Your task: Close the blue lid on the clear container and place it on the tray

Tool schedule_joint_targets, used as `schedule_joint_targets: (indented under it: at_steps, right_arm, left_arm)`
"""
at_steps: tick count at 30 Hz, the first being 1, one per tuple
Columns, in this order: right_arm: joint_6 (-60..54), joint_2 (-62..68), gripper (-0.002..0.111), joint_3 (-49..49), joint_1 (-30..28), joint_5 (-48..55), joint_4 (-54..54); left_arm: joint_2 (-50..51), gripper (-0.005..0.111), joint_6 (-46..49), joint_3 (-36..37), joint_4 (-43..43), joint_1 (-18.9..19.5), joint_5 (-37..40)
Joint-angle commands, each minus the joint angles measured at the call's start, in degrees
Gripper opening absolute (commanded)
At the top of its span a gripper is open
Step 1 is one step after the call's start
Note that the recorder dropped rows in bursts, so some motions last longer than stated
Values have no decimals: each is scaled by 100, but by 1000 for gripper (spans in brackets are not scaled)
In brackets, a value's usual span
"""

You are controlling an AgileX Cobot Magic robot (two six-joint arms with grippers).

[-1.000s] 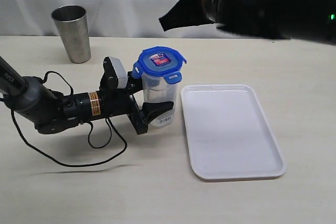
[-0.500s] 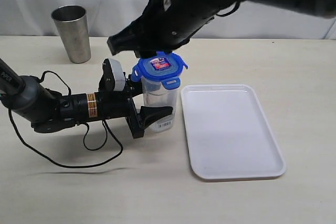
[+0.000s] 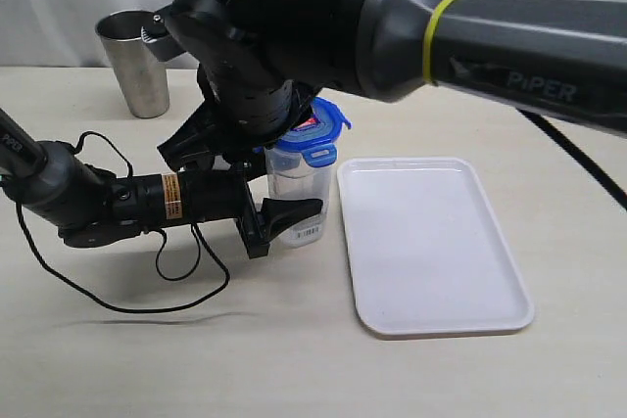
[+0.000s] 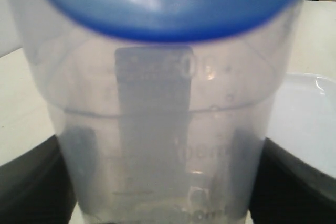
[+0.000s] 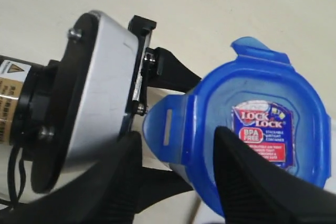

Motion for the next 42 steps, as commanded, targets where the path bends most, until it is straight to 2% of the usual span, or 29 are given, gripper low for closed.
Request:
schedule_joint_targets:
  at_steps: [1, 9, 14, 42]
  right_arm:
    - [18, 77, 42, -60, -3, 33, -181]
    - [-103, 405, 42, -60, 5, 104, -419]
    - [-375, 574, 37, -60, 20, 663, -430]
    - [-1071, 888, 37, -27, 279, 921, -1170]
  left_arm:
    - [-5, 0, -68, -23, 62, 13, 10]
    - [-5, 0, -68, -23, 62, 13, 10]
    - [-5, 0, -68, -23, -21, 13, 10]
    - [-5, 0, -129, -23, -22, 13, -15]
